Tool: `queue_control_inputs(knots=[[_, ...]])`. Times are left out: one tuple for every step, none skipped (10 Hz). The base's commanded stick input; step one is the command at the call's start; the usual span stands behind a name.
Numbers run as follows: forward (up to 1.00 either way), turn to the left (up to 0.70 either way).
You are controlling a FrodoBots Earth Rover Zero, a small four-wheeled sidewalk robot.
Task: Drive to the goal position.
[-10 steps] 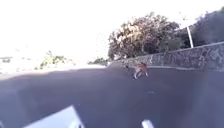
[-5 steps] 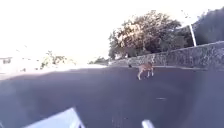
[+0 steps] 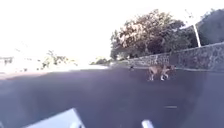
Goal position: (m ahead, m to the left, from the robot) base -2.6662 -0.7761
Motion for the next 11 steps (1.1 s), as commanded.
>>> queue_control_inputs(knots=[[0.70, 0.00], [0.70, 0.00], [0.70, 0.00], [0.70, 0.00], [0.70, 0.00], [0.70, 0.00], [0.70, 0.00], [0.70, 0.00], [0.70, 0.00], [0.70, 0.00], [0.70, 0.00]])
